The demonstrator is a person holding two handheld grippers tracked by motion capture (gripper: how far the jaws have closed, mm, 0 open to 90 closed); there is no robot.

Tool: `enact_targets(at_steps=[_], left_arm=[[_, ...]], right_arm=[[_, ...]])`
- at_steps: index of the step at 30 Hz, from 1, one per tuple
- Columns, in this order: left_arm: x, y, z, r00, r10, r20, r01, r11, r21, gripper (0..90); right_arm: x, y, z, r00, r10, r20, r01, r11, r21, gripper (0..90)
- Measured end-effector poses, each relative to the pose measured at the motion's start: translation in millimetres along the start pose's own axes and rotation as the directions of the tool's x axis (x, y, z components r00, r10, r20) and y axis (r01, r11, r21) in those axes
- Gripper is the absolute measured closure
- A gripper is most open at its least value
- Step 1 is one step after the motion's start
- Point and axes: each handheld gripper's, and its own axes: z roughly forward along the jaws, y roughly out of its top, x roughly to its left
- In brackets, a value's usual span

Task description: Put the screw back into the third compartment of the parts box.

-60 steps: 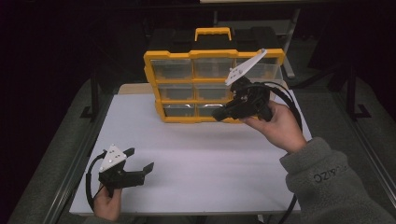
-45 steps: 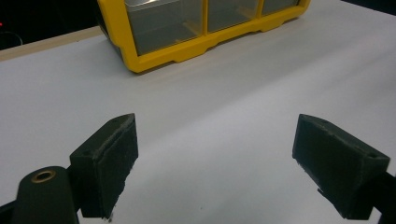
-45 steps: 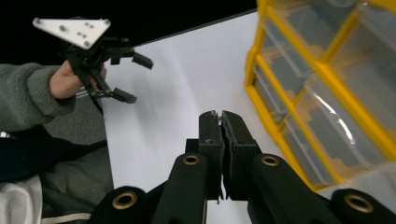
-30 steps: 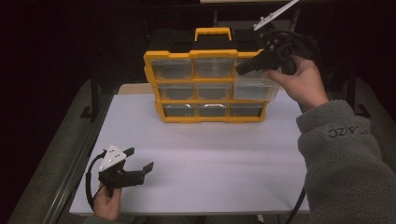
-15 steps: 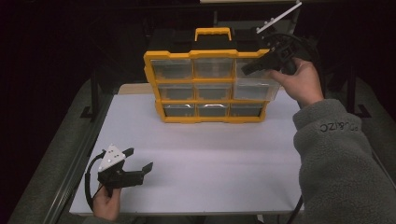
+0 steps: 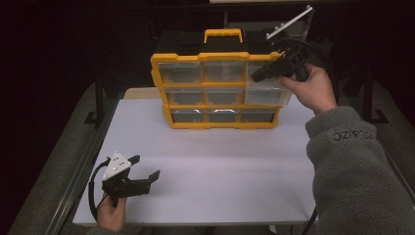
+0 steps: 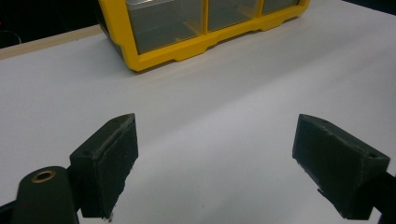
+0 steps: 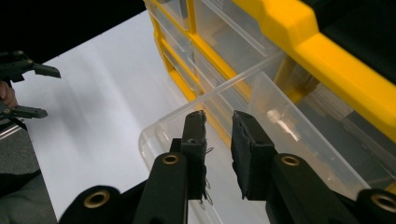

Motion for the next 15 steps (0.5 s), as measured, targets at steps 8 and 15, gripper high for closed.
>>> enact_targets(at_steps=[8, 15], left_arm=[[-0.4, -0.6, 0.0, 1.0, 0.002, -0.002, -0.002, 1.0, -0.001, 13.8], [-1.3, -1.1, -0.2, 1.0, 0.002, -0.004, -0.001, 1.0, 0.002, 13.8]], right_arm=[[9.9, -2.1, -21.9, 0.9998, -0.016, -0.009, 0.015, 0.999, -0.046, 69.5], [30.7, -8.0, -35.1, 0.9974, -0.066, -0.028, 0.064, 0.996, -0.069, 63.8]])
